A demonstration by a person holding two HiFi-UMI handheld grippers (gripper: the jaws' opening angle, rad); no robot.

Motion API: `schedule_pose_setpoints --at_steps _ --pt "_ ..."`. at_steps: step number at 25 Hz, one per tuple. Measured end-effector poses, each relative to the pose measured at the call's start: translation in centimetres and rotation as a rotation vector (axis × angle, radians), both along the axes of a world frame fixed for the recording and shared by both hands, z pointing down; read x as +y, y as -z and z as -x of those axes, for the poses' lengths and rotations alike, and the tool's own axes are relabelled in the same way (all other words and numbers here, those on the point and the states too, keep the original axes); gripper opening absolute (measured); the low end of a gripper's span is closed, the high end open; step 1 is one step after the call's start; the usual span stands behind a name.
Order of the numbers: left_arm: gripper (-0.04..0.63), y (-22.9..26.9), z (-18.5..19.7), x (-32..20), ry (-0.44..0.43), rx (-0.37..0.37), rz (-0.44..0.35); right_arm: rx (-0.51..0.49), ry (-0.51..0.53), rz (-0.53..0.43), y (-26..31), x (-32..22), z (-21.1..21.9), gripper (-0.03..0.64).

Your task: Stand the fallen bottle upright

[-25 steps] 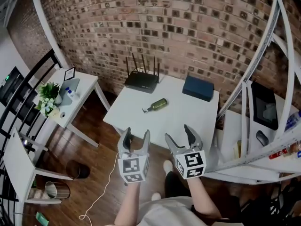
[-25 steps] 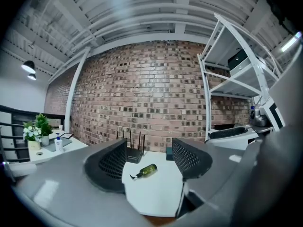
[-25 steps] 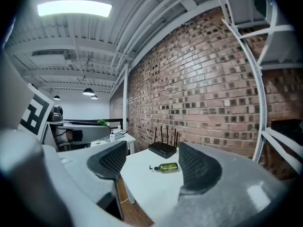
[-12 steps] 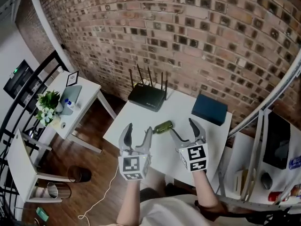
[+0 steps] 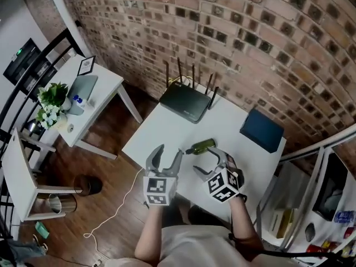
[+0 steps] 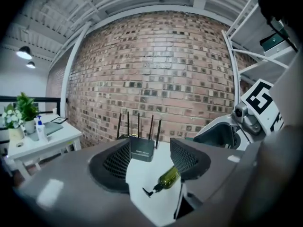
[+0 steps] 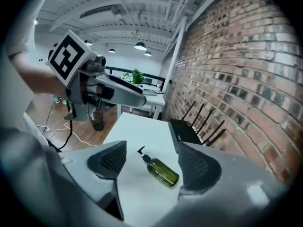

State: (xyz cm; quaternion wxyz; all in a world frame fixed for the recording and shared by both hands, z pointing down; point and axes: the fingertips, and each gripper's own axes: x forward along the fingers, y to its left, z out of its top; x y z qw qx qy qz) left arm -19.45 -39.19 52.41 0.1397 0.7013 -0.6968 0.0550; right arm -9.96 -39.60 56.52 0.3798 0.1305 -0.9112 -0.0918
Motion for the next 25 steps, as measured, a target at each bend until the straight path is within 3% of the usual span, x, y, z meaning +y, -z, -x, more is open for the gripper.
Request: schedule_pose_setpoints --at_steps 6,9,12,17,20,25 --pt "0.261 -4.8 3.2 1.2 0.045 0.059 0.087 0.16 0.093 0.068 -7.8 1.6 2.8 0.305" --pt "0.262 -5.9 4.5 1.2 0.057 0.087 0.103 0.22 0.14 0.131 -11.0 2.1 4.3 0.203" --pt "0.262 -7.2 5.3 1.2 0.062 0.116 0.12 0.261 0.154 0.154 -13.5 1.8 5.8 0.19" --pt "0.264 -9.4 5.5 1.3 0.003 0.151 0.164 0.37 0.174 0.115 -17.6 1.4 7.1 0.19" --pt "0.264 -10.1 6.3 1.4 0.007 0.168 0.175 0.39 0.155 0.034 -18.7 0.3 7.5 0.128" --pt "0.264 -10.9 8.0 2.0 0.029 0.178 0.188 0.489 0.158 -0.029 -20.2 -0.4 7.9 0.126"
